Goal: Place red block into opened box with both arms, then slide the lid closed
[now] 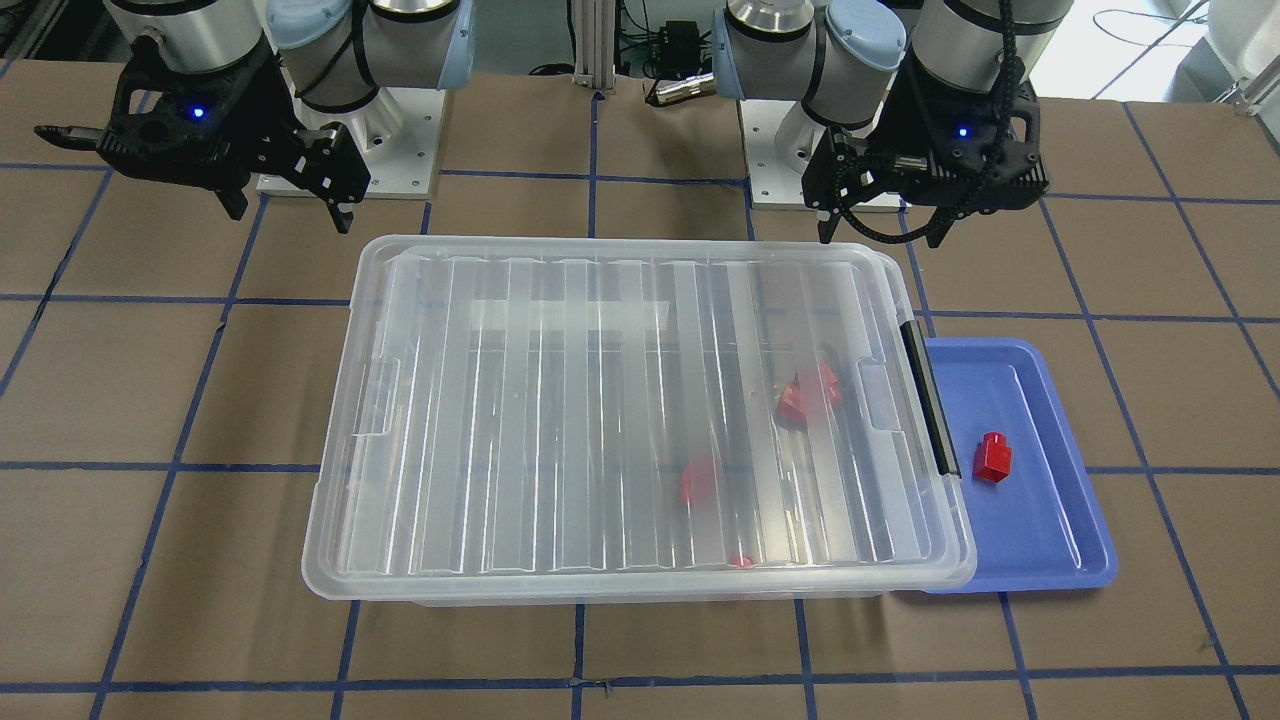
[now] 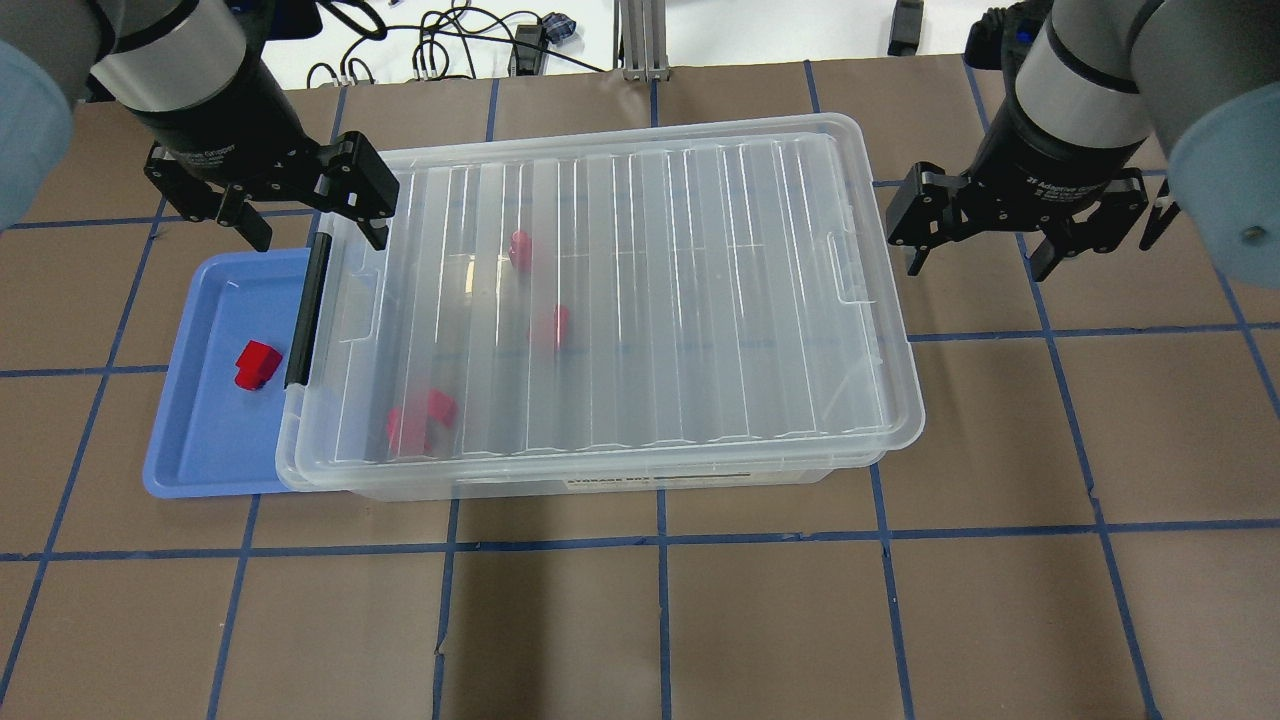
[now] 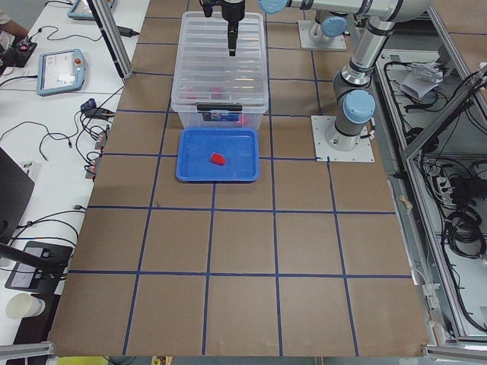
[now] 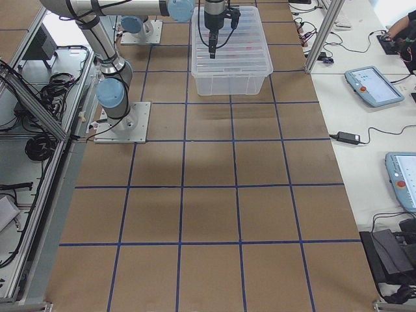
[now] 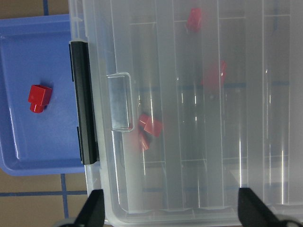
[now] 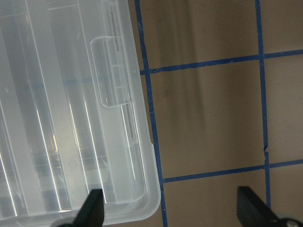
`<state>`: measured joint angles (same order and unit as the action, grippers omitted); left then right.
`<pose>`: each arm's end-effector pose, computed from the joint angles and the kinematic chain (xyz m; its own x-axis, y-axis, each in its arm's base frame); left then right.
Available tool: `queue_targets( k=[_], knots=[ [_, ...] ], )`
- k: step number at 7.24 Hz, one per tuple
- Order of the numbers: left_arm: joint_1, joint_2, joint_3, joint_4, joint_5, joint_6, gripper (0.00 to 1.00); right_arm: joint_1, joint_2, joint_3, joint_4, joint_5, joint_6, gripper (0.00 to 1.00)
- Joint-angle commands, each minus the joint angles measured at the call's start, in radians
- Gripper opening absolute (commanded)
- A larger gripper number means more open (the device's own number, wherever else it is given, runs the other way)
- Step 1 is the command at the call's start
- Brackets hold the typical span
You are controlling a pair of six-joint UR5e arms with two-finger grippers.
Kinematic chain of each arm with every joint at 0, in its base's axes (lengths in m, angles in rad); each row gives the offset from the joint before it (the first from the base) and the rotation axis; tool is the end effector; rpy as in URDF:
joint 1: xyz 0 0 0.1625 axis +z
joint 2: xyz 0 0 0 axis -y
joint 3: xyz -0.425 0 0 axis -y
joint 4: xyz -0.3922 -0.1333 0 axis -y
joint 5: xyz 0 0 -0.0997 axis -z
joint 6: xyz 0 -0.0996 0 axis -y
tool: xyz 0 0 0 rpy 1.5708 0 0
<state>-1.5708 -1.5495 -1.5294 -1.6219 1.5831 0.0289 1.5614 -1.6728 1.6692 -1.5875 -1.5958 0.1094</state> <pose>-0.1321 -0.4832 0.5135 -0.9995 0.0288 -0.0126 0.0289 0.9995 -0.0112 0.1266 -0.4518 0.4892 -0.9926 0.1190 0.0226 0.1185 0.9927 -0.0229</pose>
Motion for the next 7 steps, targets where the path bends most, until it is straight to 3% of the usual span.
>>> queue_targets(
  k=[1, 3, 5, 7],
  knots=[
    [0.0, 0.0, 0.0, 0.001, 0.0, 0.0, 1.0, -0.003, 0.013, 0.0, -0.022, 0.002, 0.001, 1.0],
    [0.0, 0.0, 0.0, 0.001, 0.0, -0.001, 1.0, -0.006, 0.053, 0.001, -0.055, 0.003, 0.004, 1.0],
    [0.0, 0.0, 0.0, 0.001, 0.0, 0.0, 1.0, -0.004, 0.085, 0.007, -0.185, 0.005, 0.003, 1.0],
    [0.0, 0.0, 0.0, 0.001, 0.0, 0.0, 1.0, -0.003, 0.104, 0.044, -0.196, 0.01, 0.013, 1.0]
  ],
)
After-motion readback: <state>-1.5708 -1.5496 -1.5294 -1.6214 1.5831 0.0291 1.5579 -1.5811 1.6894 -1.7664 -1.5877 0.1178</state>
